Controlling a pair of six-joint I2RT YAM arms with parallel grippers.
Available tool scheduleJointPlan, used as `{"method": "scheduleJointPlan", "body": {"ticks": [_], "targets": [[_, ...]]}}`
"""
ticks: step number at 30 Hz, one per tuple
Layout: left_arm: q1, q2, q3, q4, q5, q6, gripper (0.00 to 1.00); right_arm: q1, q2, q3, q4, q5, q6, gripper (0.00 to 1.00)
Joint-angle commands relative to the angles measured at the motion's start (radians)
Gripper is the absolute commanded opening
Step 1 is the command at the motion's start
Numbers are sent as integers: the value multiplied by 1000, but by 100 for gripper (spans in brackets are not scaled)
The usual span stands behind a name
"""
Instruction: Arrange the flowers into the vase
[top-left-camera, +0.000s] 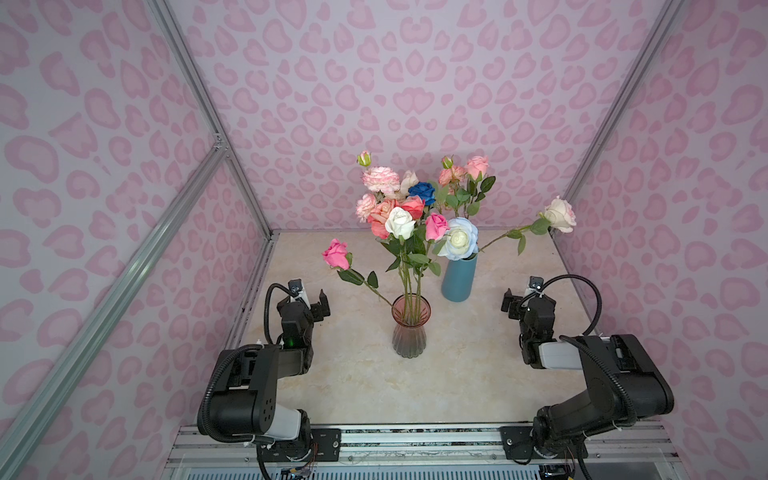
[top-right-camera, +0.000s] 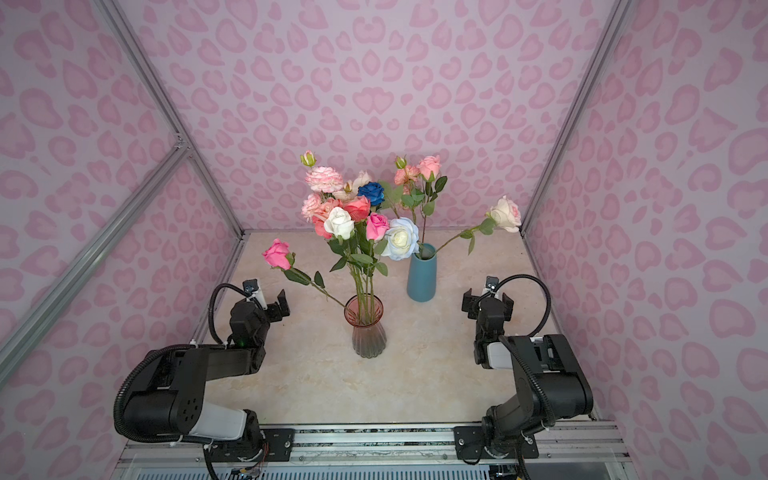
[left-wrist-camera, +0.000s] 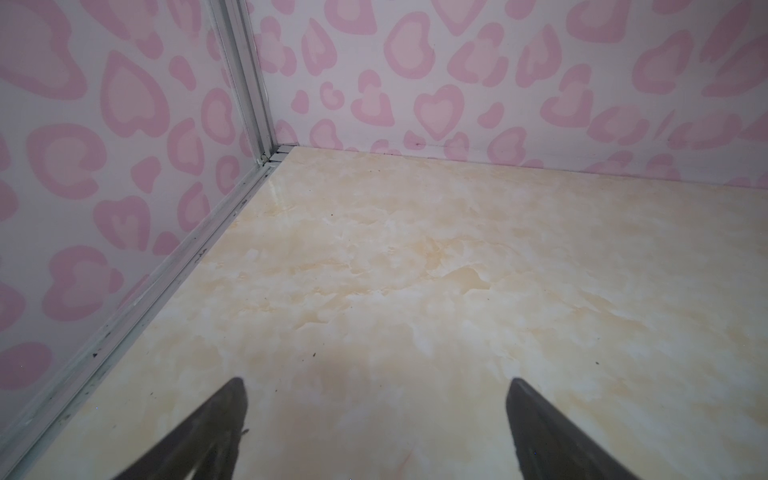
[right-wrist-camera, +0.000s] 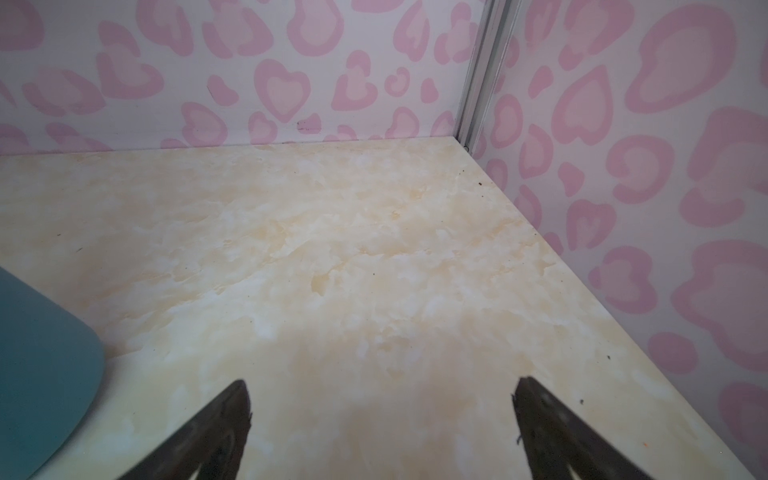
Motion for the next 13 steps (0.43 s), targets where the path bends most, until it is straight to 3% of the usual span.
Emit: {"method": "scheduleJointPlan", "body": {"ticks": [1, 13], "targets": [[1, 4, 7, 20, -2, -2, 98, 0, 2, 3, 11, -2, -1, 100], [7, 6, 17, 7, 10, -6, 98, 1, 5, 9, 4, 1, 1, 100]]}}
